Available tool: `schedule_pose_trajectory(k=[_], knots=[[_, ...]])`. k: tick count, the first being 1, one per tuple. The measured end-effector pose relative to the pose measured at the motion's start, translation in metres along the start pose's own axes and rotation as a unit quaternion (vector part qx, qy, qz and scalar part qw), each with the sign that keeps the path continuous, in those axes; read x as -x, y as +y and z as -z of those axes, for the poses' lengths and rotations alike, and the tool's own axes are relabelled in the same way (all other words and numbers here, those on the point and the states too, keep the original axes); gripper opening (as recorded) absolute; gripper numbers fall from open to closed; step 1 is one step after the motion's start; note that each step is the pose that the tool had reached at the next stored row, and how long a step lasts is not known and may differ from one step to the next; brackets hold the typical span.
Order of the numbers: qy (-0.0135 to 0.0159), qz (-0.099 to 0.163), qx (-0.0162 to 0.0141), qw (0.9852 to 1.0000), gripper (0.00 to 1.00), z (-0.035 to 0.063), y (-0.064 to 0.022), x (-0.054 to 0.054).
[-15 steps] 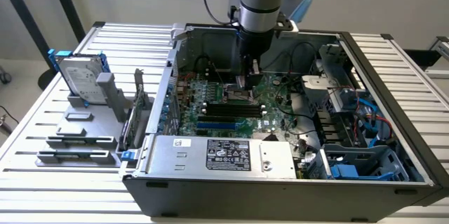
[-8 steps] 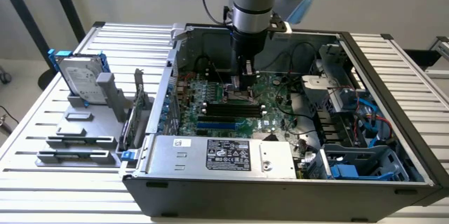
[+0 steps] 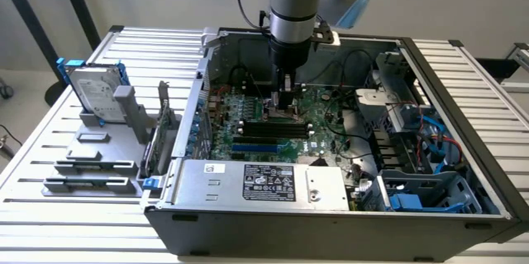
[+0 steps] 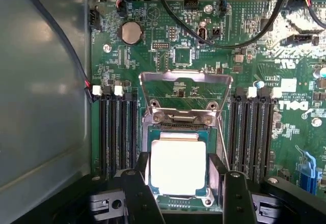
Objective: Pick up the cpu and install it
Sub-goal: 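Place the cpu into insertion slot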
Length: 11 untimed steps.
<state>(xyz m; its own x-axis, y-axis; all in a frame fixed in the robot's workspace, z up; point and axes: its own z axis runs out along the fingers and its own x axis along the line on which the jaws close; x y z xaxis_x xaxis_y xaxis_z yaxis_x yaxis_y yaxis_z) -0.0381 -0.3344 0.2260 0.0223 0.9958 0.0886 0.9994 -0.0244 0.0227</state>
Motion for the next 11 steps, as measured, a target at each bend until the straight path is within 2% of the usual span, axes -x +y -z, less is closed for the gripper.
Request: schedule_pose_trajectory(k=[3, 11], knots=[[-0.0002, -0.004, 0.0005, 1.0, 0.55, -0.0026, -0.0056, 0.0004], [-0.0002, -0.004, 0.0005, 1.0, 0.55, -0.0052, -0.0057, 0.0023]])
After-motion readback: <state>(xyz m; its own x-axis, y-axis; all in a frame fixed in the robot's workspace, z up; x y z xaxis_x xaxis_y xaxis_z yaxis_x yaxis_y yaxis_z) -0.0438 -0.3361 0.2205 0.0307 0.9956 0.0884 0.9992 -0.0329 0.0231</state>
